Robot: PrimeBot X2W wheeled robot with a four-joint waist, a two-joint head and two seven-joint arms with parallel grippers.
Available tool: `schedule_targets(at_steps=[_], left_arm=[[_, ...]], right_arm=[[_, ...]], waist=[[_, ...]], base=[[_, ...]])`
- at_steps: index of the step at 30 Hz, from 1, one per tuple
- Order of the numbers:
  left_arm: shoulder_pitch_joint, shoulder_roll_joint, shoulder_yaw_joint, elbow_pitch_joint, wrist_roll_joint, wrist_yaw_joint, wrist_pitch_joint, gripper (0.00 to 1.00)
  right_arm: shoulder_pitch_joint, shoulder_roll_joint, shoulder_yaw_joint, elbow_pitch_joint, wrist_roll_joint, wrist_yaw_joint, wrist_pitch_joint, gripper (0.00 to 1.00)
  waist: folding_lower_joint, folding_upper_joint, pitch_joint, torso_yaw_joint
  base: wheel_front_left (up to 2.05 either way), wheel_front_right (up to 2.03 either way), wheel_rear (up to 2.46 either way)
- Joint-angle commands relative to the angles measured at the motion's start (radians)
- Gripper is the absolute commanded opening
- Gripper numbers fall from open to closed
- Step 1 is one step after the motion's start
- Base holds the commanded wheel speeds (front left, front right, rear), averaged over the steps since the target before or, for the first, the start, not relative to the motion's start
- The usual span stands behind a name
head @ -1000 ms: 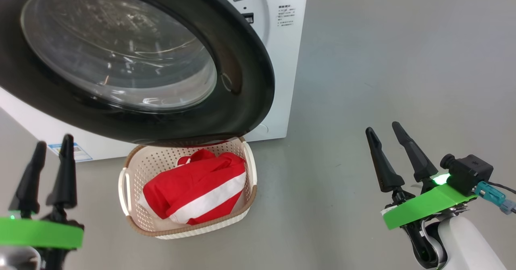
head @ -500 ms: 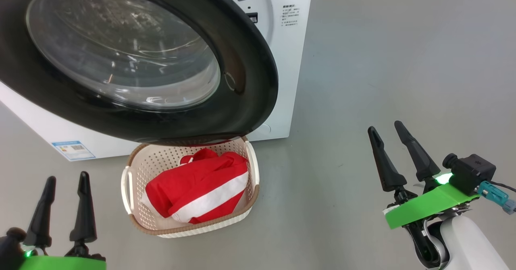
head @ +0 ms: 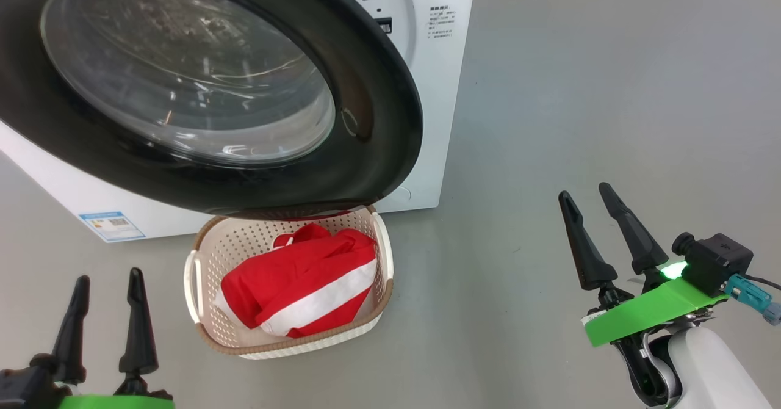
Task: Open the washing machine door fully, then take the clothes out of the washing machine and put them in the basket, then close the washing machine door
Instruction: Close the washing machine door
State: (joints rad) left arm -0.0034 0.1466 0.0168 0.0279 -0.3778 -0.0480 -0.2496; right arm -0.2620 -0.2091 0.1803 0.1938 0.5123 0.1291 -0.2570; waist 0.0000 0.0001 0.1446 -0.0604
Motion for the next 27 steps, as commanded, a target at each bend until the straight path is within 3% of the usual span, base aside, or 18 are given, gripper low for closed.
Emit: schedule_targets(at_steps=[1, 27], left_arm=[[-0.009, 0.006, 0.046, -0.031, 0.022, -0.006, -0.012, 1.00], [-0.010, -0.068, 0.092, -0.027, 0.096, -0.064, -0.012, 1.00]], right_arm=[[0.006, -0.007, 0.015, -0.029, 0.002, 0.002, -0.005, 1.00], [-0.003, -0.013, 0.029, -0.024, 0.004, 0.002, -0.005, 1.00]], waist=[[0.0000, -0.0001, -0.001, -0.001], [0.0000, -0.0001, -0.001, 0.003]], base=[[0.00, 0.00, 0.00], [0.00, 0.00, 0.00]])
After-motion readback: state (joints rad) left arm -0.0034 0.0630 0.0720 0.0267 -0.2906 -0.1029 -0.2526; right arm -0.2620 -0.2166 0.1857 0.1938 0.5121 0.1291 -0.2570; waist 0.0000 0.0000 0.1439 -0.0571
